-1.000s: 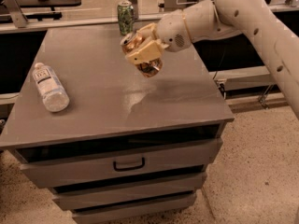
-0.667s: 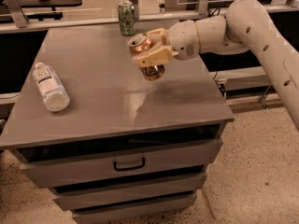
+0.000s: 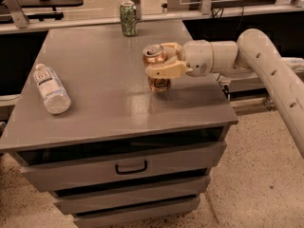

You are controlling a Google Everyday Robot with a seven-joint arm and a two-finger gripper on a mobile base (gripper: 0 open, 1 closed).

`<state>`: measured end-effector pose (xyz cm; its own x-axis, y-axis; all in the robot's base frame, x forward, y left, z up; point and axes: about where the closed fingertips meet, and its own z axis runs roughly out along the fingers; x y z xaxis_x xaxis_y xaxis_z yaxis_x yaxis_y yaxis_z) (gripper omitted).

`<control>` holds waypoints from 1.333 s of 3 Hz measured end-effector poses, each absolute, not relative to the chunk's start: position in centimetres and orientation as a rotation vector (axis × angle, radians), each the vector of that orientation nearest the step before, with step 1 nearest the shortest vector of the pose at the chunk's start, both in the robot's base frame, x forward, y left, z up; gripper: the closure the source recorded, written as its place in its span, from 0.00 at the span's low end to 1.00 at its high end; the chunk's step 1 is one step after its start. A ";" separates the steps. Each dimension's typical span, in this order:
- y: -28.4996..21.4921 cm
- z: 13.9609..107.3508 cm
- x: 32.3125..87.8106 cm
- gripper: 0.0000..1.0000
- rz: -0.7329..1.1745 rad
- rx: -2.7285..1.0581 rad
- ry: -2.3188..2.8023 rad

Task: Place orange can upright

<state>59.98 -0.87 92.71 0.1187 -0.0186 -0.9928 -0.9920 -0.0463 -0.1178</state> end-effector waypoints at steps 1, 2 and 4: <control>-1.8 91.8 59.2 0.59 1.189 -1.307 1.028; -2.1 91.6 58.8 0.36 1.203 -1.326 0.939; -2.7 90.2 57.9 0.00 1.215 -1.343 0.890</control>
Offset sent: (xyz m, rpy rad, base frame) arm -0.0171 -0.0235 -0.0155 0.1541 -0.1314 0.1483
